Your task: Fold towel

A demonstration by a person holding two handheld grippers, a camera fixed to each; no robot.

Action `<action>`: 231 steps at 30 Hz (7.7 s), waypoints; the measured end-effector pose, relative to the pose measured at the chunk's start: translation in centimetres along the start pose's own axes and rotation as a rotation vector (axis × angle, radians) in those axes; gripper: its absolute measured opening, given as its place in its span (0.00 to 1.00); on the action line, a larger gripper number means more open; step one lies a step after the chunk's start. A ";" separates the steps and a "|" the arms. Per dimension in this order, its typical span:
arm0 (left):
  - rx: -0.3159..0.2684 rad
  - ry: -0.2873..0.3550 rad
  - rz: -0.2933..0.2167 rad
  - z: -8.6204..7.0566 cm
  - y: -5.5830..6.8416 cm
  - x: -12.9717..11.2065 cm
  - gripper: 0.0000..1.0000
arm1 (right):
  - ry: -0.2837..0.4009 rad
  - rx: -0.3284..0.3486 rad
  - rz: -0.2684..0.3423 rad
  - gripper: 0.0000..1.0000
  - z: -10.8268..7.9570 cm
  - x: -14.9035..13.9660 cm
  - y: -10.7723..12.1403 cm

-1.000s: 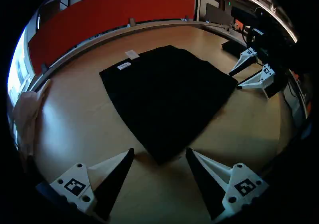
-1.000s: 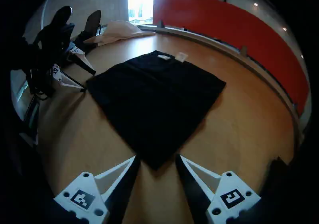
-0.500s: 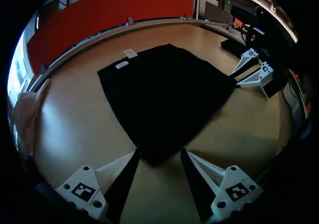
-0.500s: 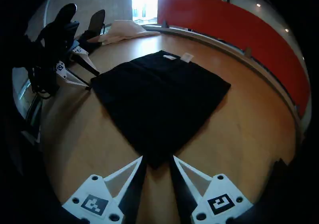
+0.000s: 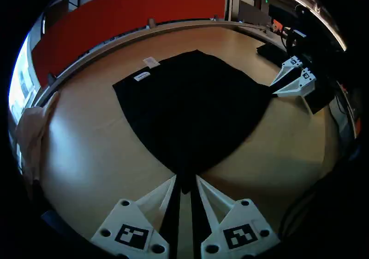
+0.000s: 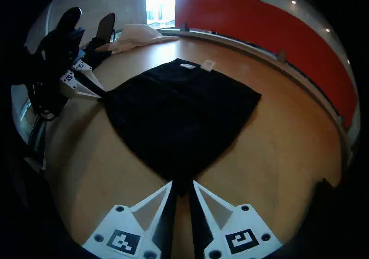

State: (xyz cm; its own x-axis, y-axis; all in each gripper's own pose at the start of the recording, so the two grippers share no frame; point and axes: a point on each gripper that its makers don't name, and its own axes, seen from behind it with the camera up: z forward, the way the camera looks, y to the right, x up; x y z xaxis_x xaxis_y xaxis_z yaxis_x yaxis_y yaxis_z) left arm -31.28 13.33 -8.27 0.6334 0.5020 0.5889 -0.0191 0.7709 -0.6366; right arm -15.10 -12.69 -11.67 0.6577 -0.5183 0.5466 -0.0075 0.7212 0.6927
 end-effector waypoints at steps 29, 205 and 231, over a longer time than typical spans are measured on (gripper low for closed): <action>-0.029 0.028 -0.068 -5.0 1.3 2.8 0.10 | 0.070 -0.006 -0.018 0.16 -5.1 4.0 -0.6; 0.128 -0.054 -0.063 2.2 -7.3 9.2 0.97 | 0.004 -0.198 0.072 0.86 -0.1 7.3 11.3; 0.114 -0.046 -0.160 -2.6 -3.9 4.3 0.97 | 0.018 -0.197 0.085 0.86 -4.5 4.6 5.7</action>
State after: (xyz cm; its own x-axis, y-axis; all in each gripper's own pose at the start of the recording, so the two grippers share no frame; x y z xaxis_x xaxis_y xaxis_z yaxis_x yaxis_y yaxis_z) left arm -26.49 11.52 -4.52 0.5993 0.3846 0.7021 -0.0100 0.8805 -0.4739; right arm -8.68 -8.88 -7.32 0.6747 -0.4441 0.5895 0.0826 0.8391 0.5377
